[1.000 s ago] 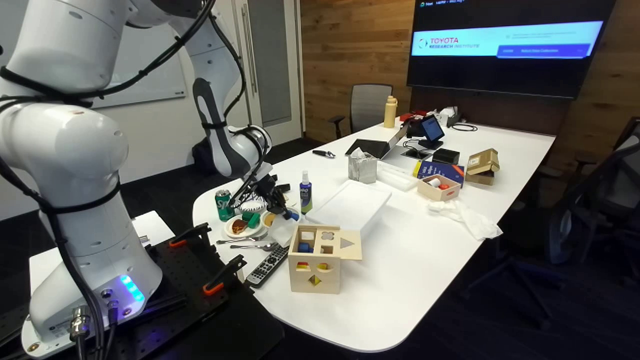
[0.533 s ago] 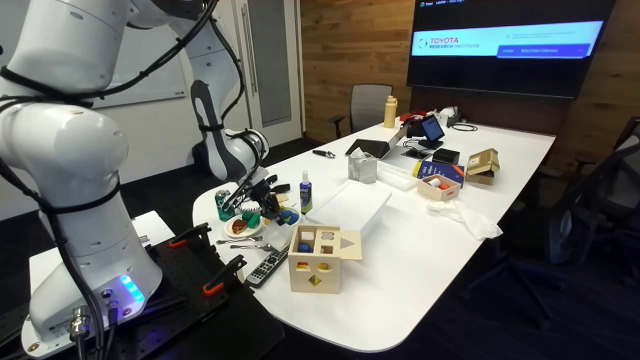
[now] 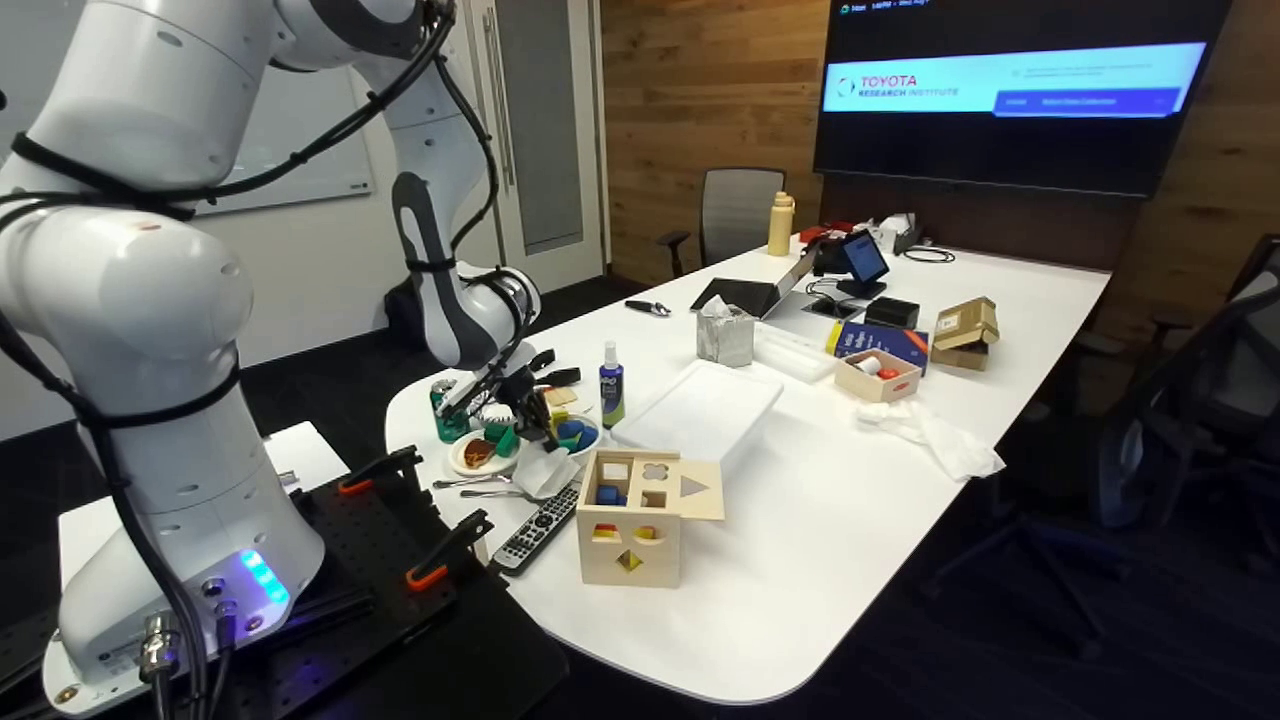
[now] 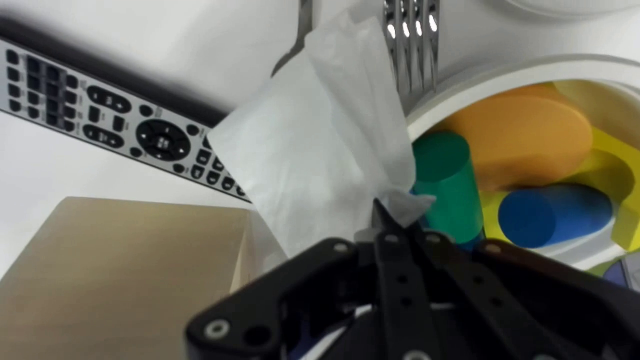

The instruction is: Use the napkin to wipe the remote control.

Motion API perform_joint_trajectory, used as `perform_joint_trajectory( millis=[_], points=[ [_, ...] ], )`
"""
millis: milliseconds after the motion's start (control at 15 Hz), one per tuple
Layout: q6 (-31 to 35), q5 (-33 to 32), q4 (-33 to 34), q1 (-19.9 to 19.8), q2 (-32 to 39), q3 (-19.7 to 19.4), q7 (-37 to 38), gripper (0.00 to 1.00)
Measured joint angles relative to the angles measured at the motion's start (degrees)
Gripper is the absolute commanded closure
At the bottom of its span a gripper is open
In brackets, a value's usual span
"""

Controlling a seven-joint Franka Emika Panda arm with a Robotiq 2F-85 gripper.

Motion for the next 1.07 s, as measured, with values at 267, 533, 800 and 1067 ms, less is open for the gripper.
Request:
perform_joint_trajectory(
  millis=[267,533,800,1067],
  points=[
    [0.43,0.01,0.3,-2.19,1.53,0.94,0.0,1.0],
    [2.16,0.01,0.24,-4.39,1.58,2.06,0.0,1.0],
    [3.26,0.01,0.31,-5.91,0.79,3.92,0.0,1.0],
    [3.26,0.31,-0.19,-7.2,-2.32,5.47,0.01,1.0]
  ],
)
